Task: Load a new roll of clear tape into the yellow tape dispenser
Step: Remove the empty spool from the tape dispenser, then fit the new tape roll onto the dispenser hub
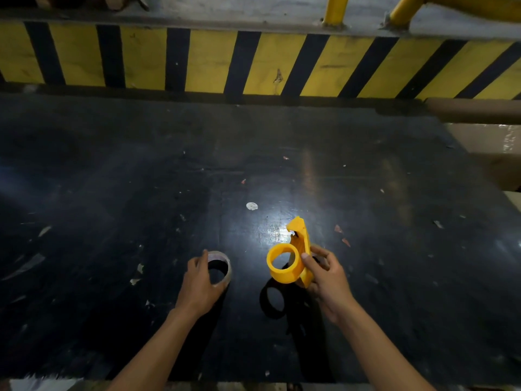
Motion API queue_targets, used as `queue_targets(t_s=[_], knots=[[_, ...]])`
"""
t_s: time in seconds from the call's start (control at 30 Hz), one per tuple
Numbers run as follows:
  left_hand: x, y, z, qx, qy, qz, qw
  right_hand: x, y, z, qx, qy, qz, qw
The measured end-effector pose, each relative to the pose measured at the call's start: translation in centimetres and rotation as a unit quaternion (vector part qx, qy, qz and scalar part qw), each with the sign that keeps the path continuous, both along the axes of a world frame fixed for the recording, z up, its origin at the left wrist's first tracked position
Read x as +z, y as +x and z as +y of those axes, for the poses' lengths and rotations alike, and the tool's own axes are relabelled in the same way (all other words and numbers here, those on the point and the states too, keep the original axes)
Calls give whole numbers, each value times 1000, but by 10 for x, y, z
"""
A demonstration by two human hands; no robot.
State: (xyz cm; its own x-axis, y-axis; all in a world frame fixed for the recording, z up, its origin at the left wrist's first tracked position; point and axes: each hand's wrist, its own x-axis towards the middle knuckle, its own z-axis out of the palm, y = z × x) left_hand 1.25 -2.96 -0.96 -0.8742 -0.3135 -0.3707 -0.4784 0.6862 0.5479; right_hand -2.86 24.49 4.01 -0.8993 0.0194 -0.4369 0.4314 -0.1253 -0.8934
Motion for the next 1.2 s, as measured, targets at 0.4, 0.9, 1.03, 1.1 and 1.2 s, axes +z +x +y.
queue_targets(t_s=[0.4,0.9,1.03,1.1,1.2], knots=[[41,-51,114,-154,-26,90,984,16,3,46,-45,0,18,999],[26,-74,204,-272,-71,-38,959,7,10,127,-140,6,14,990],[31,-68,196,-239,-10,-4,971,-2,9,127,-142,16,6,990],[36,-64,188,-215,32,-5,976,-7,7,123,-139,28,3,990],[42,-56,174,-170,86,47,981,-15,5,114,-133,51,16,990]])
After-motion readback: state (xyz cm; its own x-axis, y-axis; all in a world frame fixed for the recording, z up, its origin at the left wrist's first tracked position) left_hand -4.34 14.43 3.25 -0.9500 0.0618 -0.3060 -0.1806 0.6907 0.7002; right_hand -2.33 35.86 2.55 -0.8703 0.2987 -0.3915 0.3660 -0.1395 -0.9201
